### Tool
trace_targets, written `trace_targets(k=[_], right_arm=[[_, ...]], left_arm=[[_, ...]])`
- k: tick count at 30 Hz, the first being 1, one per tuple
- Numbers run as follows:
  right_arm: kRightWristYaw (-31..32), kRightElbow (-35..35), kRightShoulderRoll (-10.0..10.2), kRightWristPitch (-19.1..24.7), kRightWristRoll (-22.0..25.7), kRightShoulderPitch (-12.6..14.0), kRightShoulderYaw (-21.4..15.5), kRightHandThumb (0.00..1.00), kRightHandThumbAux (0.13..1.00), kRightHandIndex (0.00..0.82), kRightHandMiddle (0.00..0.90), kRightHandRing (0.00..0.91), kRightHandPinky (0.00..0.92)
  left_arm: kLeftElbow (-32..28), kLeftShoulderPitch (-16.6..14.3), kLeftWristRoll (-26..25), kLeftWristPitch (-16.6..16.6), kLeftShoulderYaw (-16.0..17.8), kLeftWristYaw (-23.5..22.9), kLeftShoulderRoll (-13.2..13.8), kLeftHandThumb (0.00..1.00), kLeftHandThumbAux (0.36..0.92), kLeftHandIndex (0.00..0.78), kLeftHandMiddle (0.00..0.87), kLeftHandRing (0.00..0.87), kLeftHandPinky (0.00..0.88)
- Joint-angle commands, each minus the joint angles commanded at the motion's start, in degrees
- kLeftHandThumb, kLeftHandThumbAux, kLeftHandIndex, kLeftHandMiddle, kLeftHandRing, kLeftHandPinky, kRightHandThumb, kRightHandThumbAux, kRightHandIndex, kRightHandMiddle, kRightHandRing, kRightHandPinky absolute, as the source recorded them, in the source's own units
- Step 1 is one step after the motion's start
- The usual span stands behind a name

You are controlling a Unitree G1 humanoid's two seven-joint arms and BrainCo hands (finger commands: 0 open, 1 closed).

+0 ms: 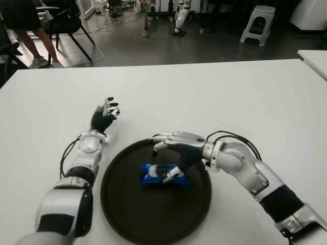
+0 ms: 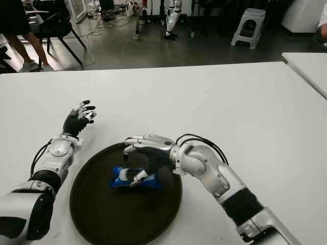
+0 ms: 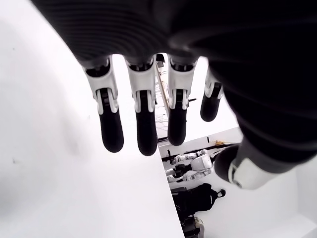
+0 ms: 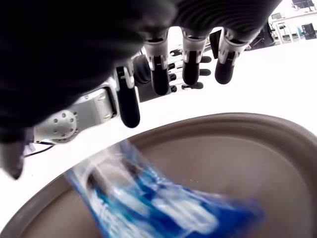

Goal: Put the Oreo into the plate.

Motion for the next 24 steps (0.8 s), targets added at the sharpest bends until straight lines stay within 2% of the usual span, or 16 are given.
trace_targets(k=[16,24], right_arm=[[-2.7,1.5,-0.2,-0.4,-1.0,-0.6,0.0,0.0,0.436,0.0,0.0,0.0,0.0],[-2.7,1.8,-0.3,-0.3,-0.5,-0.9,-0.4,0.0,0.431,0.0,0.0,0.0,0.0]], left_arm=[[0.0,-0.1,-0.5,0.6,0.9,-0.4,-0.3,0.083,0.628,0.139,0.222,0.25,0.302],[0.1,-0.1,-0.1,0.6,0.6,0.4,-0.2,0.077,0.663,0.149,0.233,0.253,0.297]])
